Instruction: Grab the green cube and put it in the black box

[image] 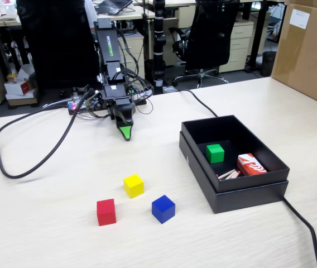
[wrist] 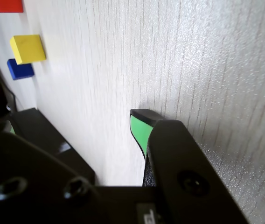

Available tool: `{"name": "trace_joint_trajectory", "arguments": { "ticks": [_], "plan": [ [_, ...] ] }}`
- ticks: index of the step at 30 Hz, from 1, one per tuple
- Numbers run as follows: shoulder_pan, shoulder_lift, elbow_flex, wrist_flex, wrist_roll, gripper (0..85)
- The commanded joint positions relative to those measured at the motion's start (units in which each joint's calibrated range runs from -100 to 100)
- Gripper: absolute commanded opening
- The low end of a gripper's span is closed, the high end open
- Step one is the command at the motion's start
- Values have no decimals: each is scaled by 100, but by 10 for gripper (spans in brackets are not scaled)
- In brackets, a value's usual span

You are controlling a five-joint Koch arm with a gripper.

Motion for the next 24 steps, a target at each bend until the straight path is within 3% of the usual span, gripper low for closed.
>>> {"name": "trace_joint_trajectory", "arguments": {
  "ticks": [1,24],
  "plan": [
    [5,41,-66,-195,-24,497],
    [-39,41,-57,-204,-39,489]
  ]
}}
